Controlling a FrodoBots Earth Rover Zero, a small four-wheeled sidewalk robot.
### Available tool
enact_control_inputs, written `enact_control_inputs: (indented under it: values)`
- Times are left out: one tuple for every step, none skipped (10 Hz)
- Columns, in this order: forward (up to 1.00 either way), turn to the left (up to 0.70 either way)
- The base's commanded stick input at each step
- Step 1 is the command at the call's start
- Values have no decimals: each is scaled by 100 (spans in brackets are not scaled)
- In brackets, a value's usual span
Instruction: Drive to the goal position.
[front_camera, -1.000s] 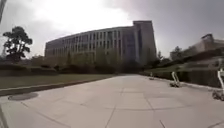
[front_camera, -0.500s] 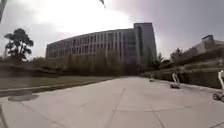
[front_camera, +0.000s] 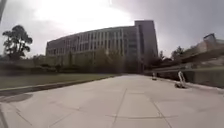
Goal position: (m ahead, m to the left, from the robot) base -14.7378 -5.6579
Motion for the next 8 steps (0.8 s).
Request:
enact_control_inputs:
  values:
    - [70,-1]
    - [70,-24]
    - [70,-27]
    - [70,-27]
    - [70,-8]
    - [70,0]
    - [70,0]
    - [70,0]
